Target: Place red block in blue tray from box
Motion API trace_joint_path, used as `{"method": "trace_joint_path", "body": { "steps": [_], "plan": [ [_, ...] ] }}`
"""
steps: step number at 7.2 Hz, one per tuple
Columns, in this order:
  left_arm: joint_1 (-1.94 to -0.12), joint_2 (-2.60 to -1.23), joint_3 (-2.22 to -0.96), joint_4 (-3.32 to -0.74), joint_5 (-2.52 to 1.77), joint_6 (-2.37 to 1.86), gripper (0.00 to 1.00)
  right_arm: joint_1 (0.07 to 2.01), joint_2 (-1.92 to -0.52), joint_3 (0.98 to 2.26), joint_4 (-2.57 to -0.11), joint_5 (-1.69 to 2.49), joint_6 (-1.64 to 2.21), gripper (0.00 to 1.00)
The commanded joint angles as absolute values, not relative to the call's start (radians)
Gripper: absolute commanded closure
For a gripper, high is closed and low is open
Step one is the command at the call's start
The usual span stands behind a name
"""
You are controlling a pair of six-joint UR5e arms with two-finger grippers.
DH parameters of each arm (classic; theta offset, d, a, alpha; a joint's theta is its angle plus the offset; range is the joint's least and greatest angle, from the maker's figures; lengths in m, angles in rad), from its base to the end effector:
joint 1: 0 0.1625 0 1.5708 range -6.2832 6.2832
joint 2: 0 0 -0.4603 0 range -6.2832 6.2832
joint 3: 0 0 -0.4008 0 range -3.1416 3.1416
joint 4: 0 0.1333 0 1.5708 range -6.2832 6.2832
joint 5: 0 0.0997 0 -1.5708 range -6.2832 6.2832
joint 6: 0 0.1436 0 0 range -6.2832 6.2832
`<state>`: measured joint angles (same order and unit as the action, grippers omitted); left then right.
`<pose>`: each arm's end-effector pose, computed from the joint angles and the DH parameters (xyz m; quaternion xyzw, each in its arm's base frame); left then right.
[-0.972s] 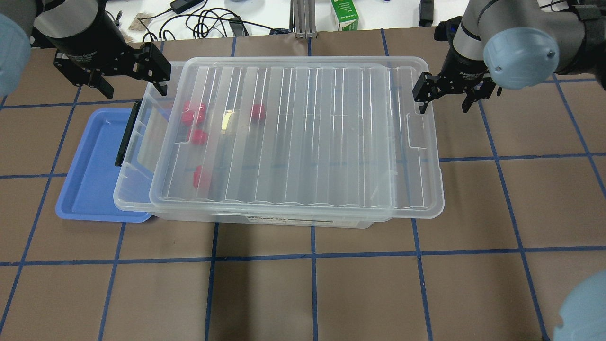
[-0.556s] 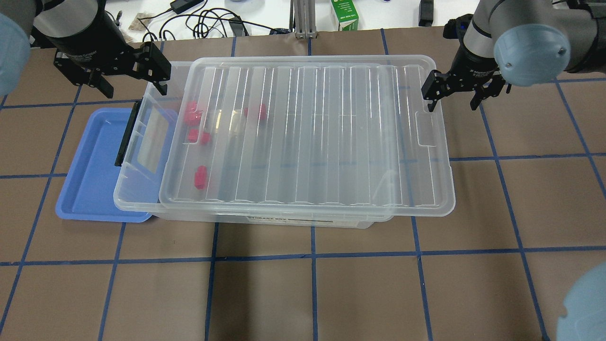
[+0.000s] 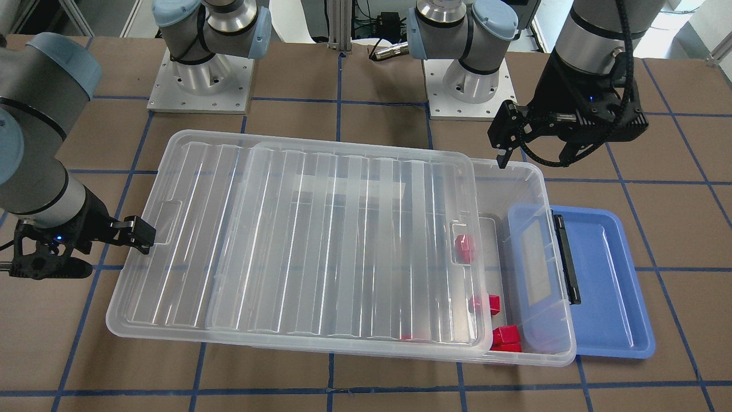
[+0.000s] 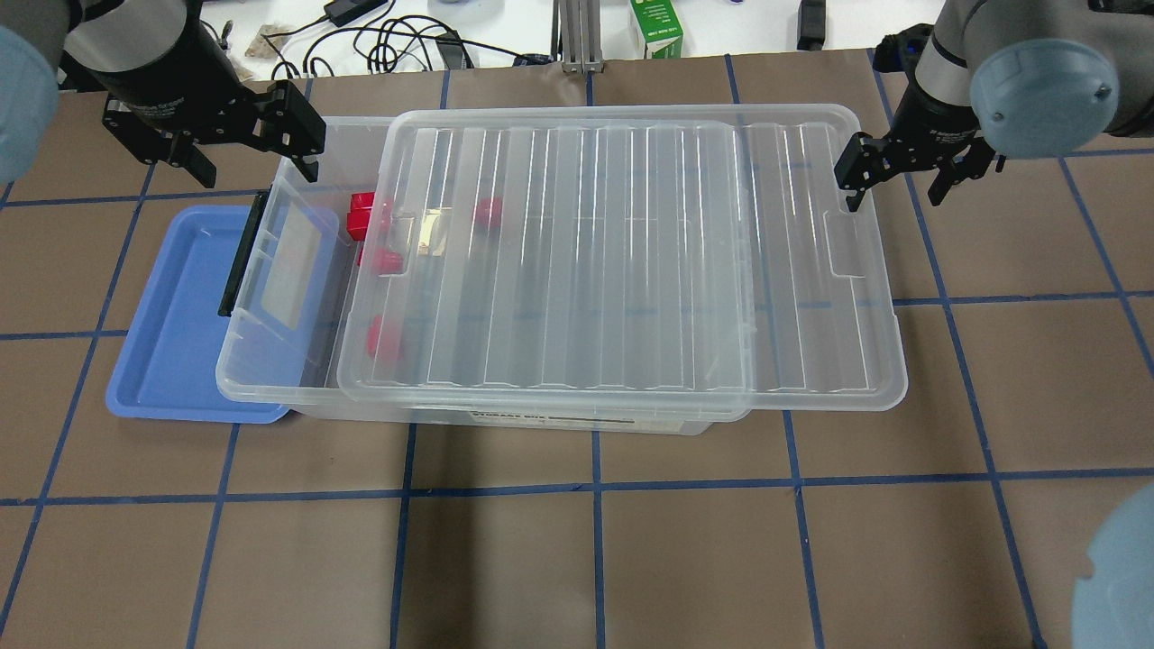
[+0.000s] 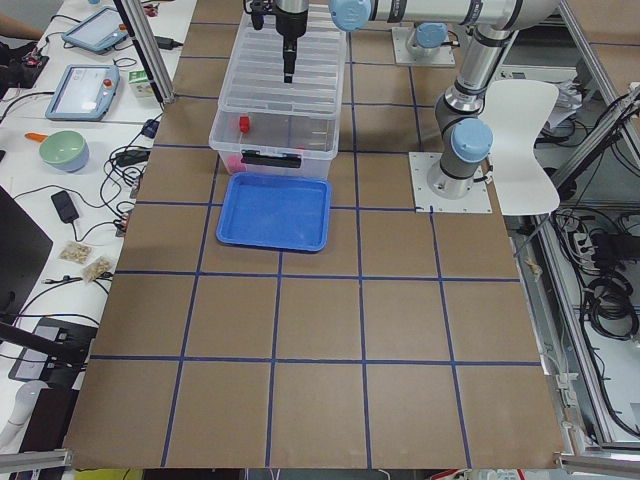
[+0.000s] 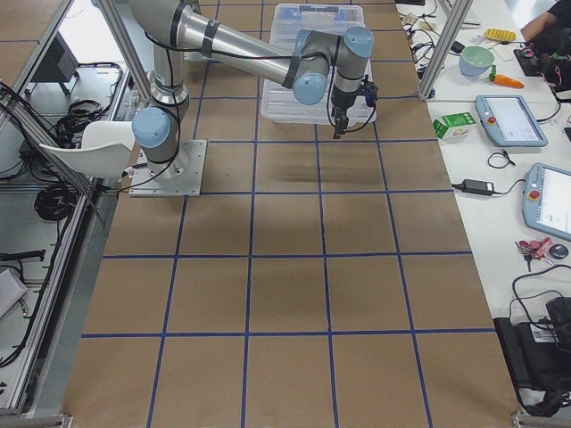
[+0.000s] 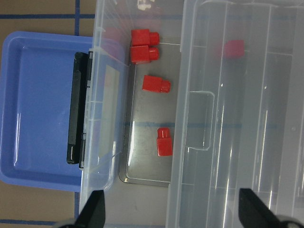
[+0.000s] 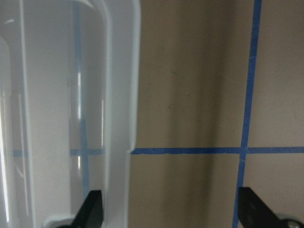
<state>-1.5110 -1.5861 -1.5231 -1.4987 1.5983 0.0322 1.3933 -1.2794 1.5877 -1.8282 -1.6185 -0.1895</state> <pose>-0.0979 -0.5286 0.5034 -0.0145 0.9984 -0.0515 0.0161 0.0174 -0.6192 0.3335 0.0066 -0.9994 -0.0294 0.0188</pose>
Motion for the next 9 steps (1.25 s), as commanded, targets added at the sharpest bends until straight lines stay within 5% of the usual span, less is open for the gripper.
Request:
{"method": "trace_joint_path", "body": {
  "steps": [1,9],
  "plan": [
    [-1.511,-1.588,-1.523,-1.499,1.597,0.032,0.00,1.379,-1.279,1.586,-1.827,-1.634,-0.199,0.00],
    [-1.511,-1.588,-1.523,-1.499,1.597,0.032,0.00,1.348,-1.281,1.586,-1.818,-1.675,-0.262,0.00]
  ]
}}
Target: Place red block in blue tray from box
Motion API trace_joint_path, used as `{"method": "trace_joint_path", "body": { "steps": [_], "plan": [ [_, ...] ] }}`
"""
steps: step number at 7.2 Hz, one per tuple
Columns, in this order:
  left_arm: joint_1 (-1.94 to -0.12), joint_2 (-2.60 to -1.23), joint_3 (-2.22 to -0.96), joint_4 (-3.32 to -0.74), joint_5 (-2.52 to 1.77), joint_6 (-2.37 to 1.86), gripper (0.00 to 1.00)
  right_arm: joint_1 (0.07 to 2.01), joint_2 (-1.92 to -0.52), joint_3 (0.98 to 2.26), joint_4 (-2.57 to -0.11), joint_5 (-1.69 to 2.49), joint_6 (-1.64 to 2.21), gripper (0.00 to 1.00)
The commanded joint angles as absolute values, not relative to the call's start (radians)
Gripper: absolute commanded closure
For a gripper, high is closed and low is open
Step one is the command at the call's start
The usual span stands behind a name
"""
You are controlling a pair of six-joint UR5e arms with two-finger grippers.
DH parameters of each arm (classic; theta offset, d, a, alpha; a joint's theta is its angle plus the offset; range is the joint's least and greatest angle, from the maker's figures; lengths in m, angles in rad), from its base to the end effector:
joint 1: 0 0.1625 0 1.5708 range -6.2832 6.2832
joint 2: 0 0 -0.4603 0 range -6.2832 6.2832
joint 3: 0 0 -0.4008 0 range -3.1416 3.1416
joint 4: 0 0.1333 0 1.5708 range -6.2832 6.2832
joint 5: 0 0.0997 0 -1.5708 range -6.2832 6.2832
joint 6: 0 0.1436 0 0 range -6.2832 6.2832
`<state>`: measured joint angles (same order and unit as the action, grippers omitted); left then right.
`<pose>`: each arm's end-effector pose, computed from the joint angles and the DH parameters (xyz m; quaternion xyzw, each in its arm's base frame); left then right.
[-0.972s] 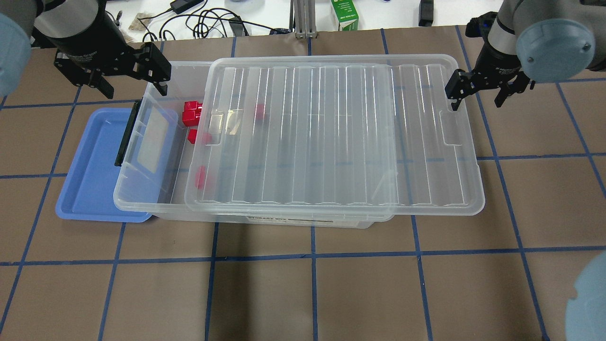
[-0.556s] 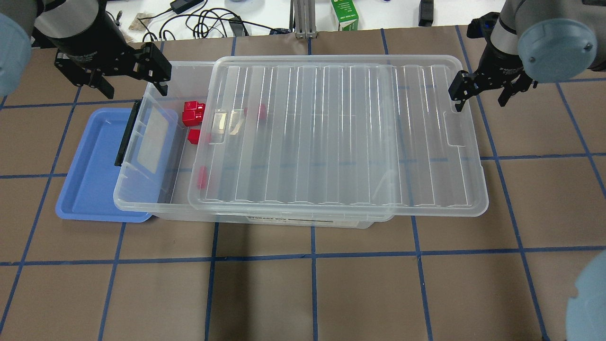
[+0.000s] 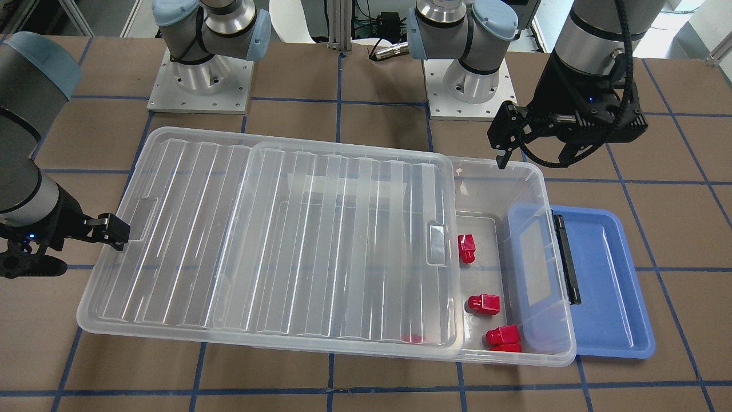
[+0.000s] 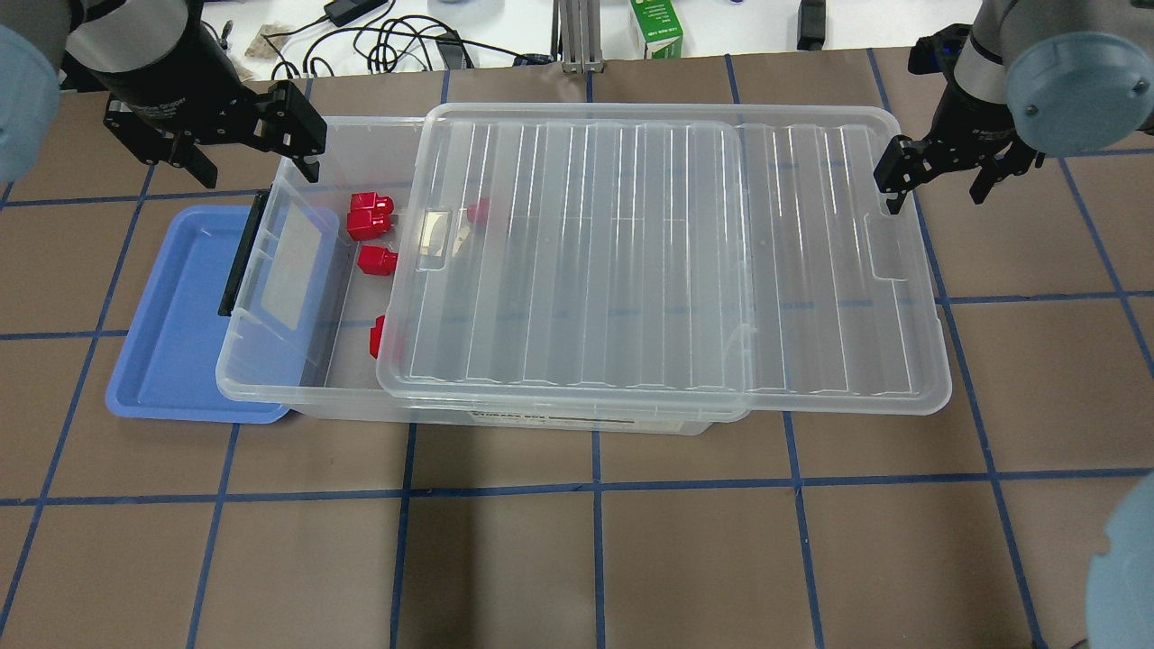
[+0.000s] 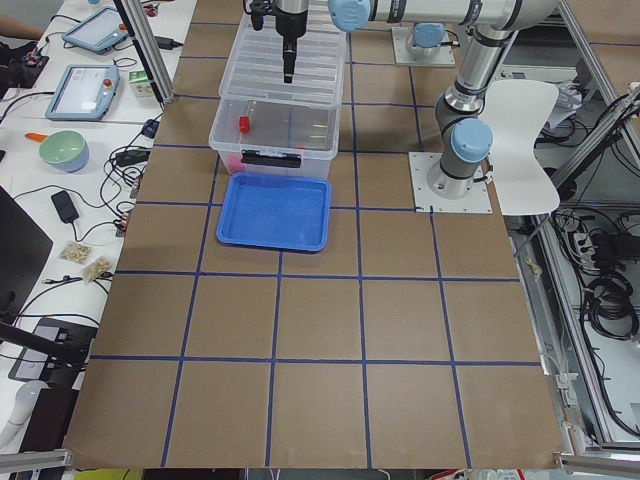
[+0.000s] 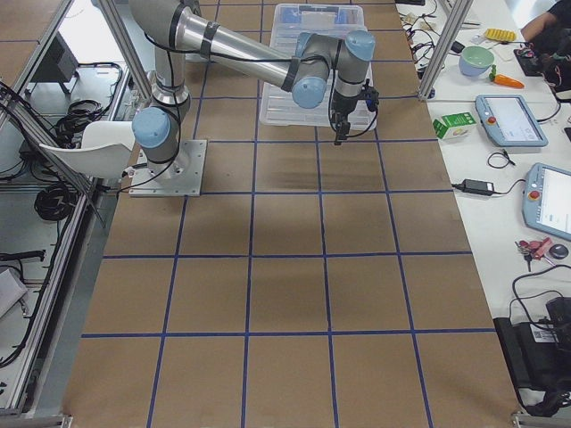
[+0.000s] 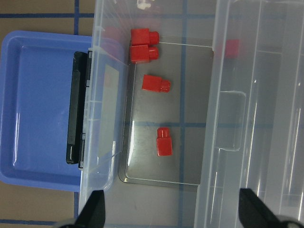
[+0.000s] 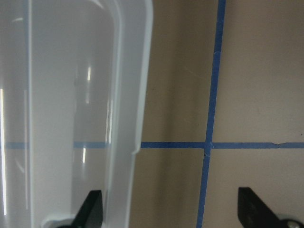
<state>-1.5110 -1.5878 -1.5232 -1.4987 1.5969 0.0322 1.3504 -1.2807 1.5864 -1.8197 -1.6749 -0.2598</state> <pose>-0.0981 -0.5291 0.5024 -0.0144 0.9985 -0.0507 0.0154 -0.0168 -0.6166 0.3347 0.0211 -0.9980 -0.0399 0.0438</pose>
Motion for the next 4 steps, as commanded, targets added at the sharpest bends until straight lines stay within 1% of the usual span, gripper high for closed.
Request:
{"method": "trace_joint_path", "body": {
  "steps": [1,3,4],
  "plan": [
    [-1.511,-1.588,-1.523,-1.499,1.597,0.032,0.00,1.348,-1.282,1.586,-1.816,-1.669,-0.262,0.00],
    [-1.511,-1.588,-1.523,-1.499,1.598,0.032,0.00,1.356,-1.296,1.574,-1.812,-1.652,-0.258,0.00],
    [-1.511,-1.586,-1.523,-1.499,1.598,0.032,0.00,1.358,-1.305,1.547,-1.783,-1.611,-0.250,0.00]
  ]
}}
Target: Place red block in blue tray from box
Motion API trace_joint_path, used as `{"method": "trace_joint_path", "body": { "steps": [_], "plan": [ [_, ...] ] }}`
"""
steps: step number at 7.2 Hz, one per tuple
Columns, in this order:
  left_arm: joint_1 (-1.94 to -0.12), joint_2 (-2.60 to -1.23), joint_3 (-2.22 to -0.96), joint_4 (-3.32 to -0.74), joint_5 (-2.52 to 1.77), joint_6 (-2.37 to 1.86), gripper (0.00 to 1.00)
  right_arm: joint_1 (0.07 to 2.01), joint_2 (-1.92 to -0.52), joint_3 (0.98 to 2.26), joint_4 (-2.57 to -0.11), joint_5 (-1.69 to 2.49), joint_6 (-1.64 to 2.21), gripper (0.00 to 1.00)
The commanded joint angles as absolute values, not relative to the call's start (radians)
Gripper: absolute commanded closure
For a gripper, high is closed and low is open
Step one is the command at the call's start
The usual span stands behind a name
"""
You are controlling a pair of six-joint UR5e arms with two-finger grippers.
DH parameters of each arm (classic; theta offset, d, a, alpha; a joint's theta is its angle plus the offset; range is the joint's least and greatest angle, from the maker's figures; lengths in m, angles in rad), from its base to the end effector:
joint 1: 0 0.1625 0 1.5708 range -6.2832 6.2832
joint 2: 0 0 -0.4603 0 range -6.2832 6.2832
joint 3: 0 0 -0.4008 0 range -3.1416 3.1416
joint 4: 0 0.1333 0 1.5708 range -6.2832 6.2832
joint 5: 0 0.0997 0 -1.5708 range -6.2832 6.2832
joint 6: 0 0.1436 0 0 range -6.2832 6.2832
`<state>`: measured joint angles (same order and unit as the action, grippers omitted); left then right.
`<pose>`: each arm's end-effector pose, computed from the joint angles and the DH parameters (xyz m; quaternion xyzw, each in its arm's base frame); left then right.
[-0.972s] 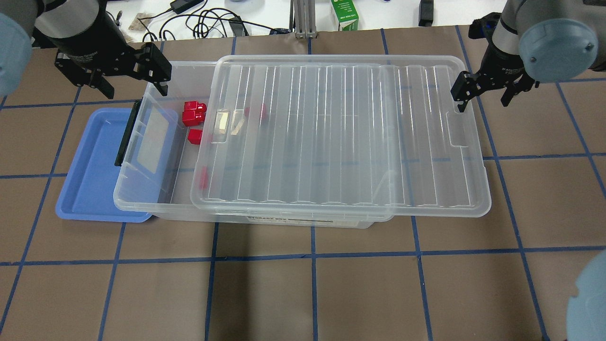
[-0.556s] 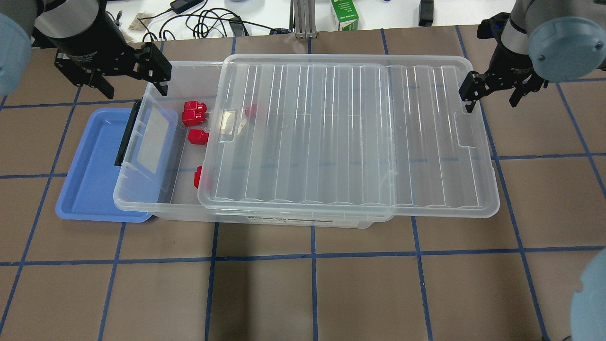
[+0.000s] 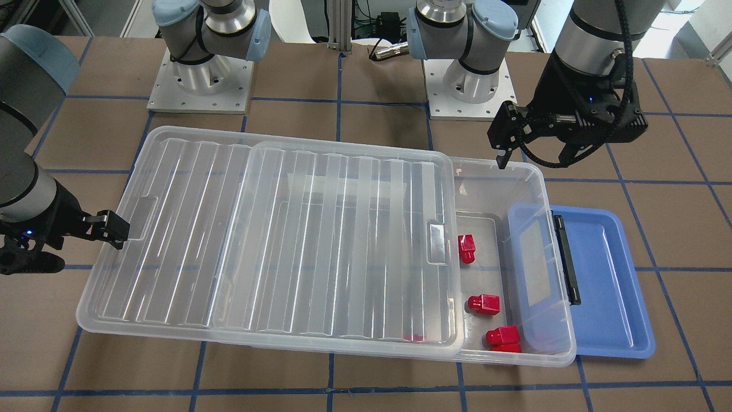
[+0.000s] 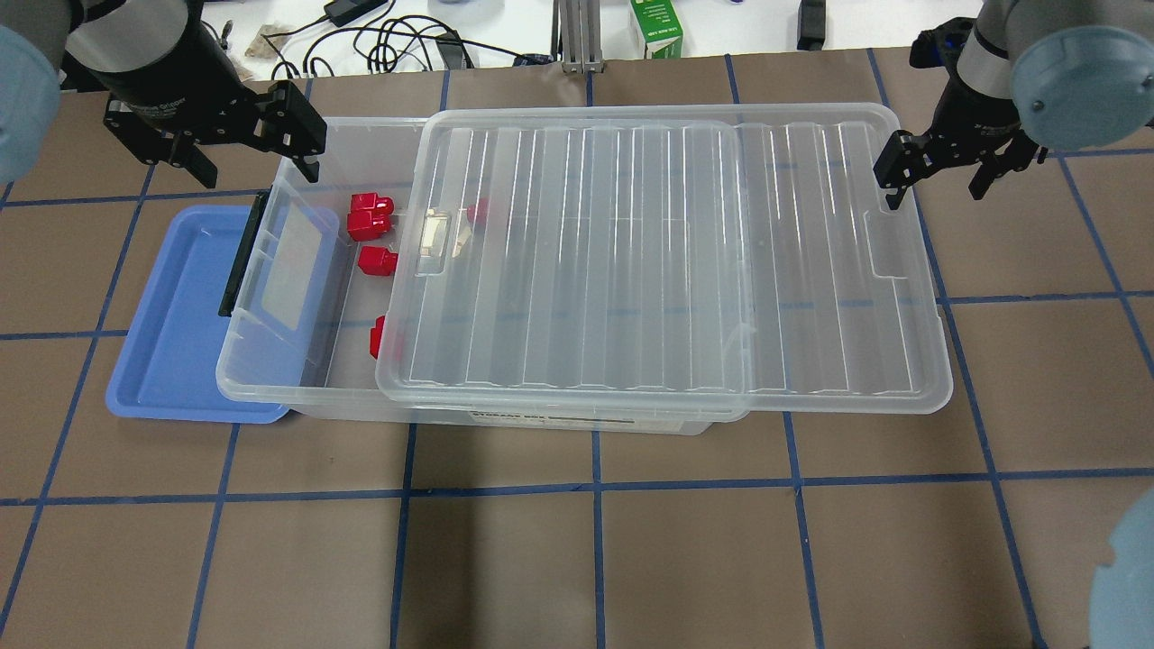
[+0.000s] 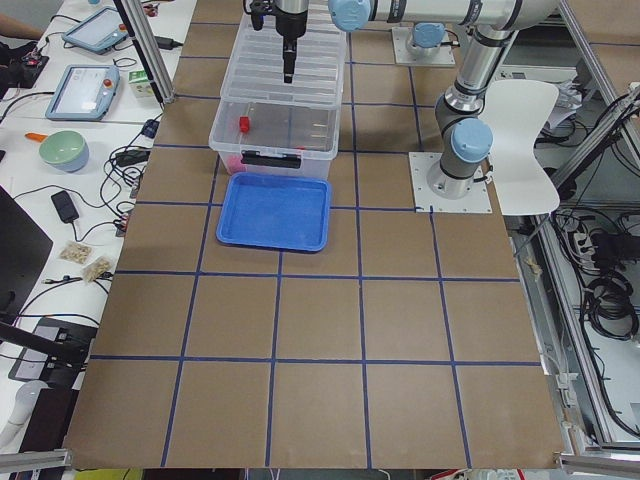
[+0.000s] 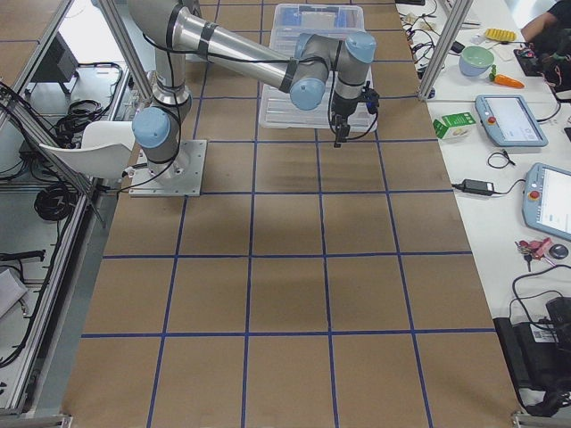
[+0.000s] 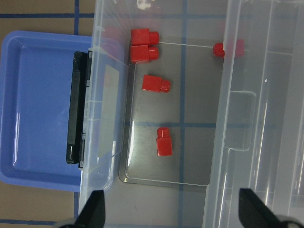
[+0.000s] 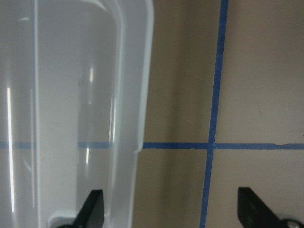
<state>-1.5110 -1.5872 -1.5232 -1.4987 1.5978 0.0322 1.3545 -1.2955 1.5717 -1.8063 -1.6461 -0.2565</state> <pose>-0.0980 -0.5289 0.5027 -0.0145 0.9985 -0.0509 0.0158 -0.0101 -0.6167 0.3490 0.0208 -0.9989 -0.0286 0.0318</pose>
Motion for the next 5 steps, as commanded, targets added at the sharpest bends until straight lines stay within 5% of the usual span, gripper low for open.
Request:
{"method": "trace_joint_path", "body": {
  "steps": [1,5],
  "plan": [
    [-1.511,-1.588,-1.523,-1.499,1.597,0.032,0.00,1.358,-1.315,1.507,-1.731,-1.611,-0.247,0.00],
    [-1.508,-1.600,-1.532,-1.497,1.594,0.050,0.00,1.358,-1.419,1.396,-1.536,-1.631,-0.238,0.00]
  ]
}}
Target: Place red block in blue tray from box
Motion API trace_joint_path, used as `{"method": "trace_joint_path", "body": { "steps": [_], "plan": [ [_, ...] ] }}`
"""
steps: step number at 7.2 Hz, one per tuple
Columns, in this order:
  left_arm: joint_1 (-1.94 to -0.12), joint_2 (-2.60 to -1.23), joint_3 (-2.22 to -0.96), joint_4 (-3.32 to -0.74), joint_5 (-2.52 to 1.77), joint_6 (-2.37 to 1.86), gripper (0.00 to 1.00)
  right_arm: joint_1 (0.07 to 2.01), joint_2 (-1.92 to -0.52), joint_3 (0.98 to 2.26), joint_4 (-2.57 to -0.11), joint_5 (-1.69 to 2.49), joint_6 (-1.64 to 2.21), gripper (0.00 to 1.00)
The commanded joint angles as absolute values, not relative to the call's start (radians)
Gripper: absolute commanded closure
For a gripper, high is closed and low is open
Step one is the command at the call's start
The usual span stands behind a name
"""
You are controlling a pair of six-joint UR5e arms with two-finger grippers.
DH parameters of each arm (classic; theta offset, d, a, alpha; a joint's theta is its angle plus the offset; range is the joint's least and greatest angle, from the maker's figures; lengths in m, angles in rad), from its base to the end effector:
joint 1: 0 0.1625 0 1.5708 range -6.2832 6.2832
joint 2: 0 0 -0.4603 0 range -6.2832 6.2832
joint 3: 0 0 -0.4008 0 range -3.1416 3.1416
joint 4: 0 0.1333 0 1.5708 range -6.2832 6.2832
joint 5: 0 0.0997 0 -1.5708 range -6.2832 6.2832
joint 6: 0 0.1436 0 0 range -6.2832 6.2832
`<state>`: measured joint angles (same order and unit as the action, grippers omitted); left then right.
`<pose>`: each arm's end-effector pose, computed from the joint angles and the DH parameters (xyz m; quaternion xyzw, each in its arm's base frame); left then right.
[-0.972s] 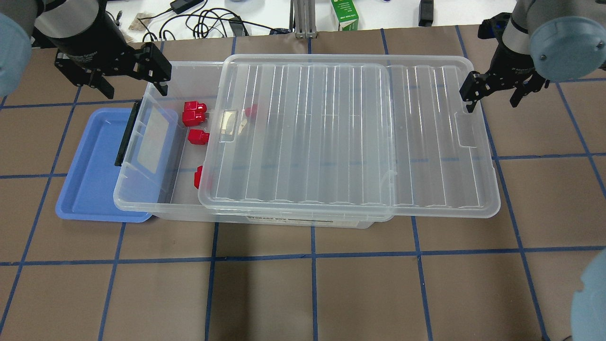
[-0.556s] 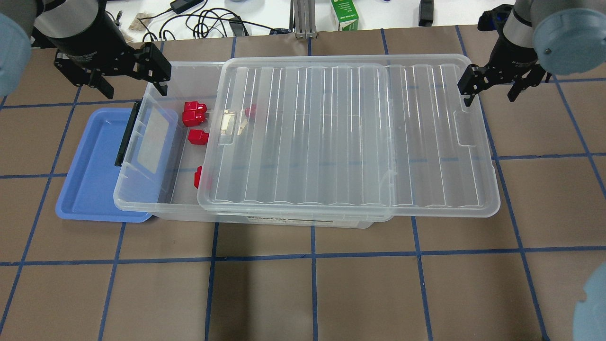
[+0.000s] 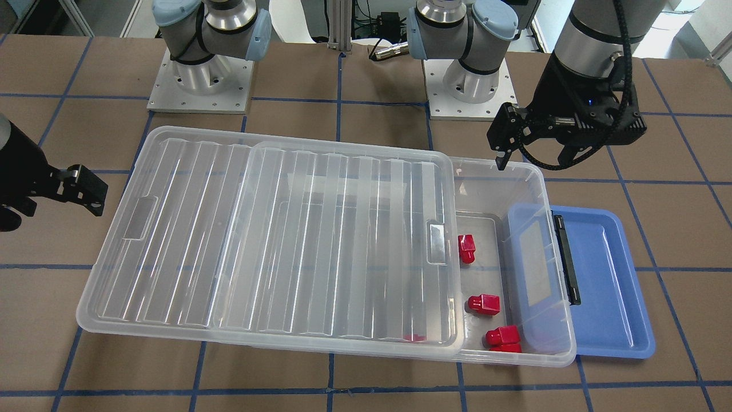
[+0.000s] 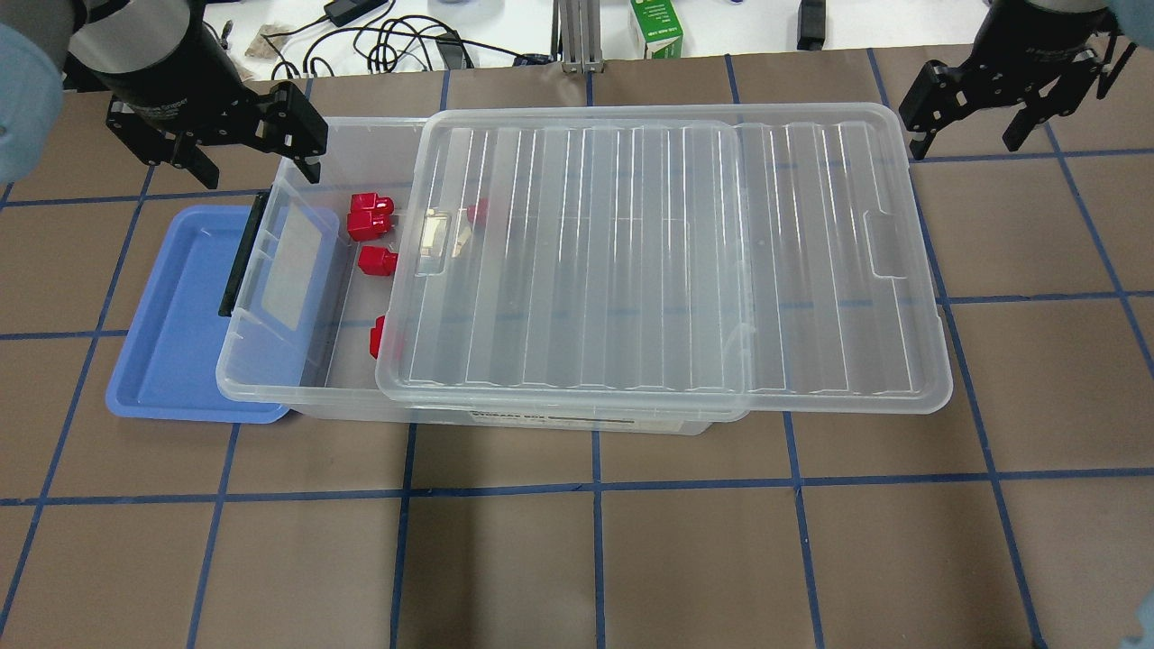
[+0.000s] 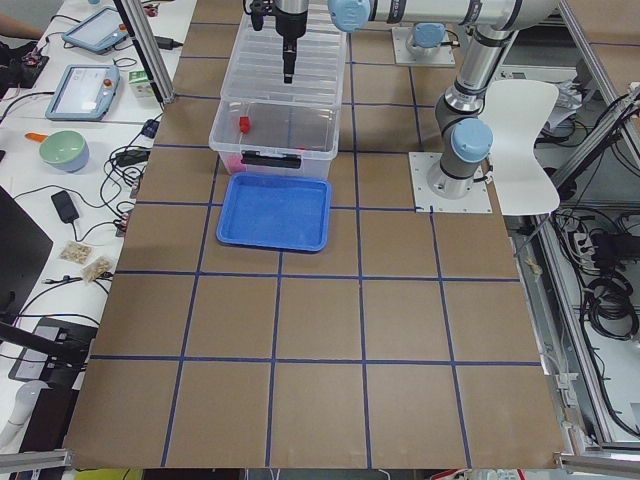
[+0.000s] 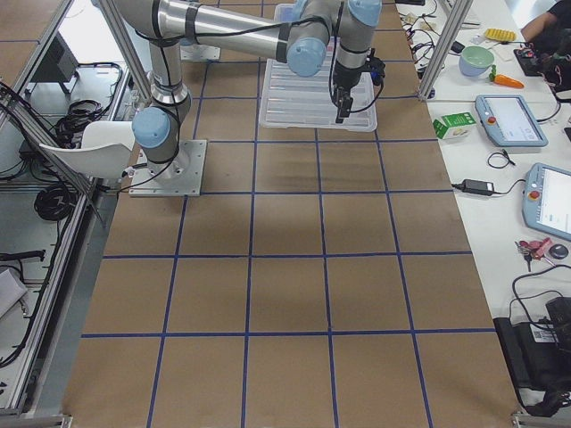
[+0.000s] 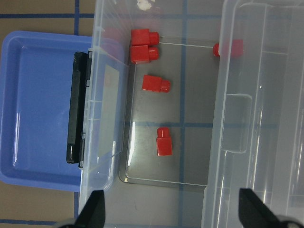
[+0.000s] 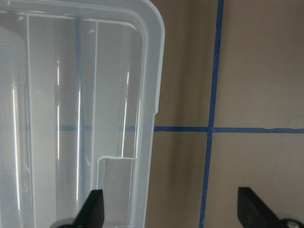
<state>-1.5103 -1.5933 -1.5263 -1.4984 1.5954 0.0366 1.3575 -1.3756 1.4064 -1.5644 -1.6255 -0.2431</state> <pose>-0.0979 -0.5307 0.4980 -0.0125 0.9987 -0.0465 0.0146 -0.0011 -0.5975 0.4547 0.0154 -0.9993 -0.0243 0.0224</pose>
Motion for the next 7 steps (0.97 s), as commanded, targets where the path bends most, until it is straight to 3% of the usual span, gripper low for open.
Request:
{"method": "trace_joint_path", "body": {
  "steps": [1,3,7],
  "plan": [
    [-1.506,-1.617,-1.580,-1.483,1.595,0.046,0.00,1.358,-1.427,1.411,-1.534,-1.658,-0.239,0.00],
    [-1.493,-1.664,-1.713,-1.320,1.592,0.055,0.00,1.358,-1.422,1.423,-1.508,-1.660,-0.238,0.00],
    [-1.483,-1.753,-1.773,-1.302,1.595,0.065,0.00,1.350,-1.359,1.520,-1.567,-1.654,-0.226,0.00]
  ]
}}
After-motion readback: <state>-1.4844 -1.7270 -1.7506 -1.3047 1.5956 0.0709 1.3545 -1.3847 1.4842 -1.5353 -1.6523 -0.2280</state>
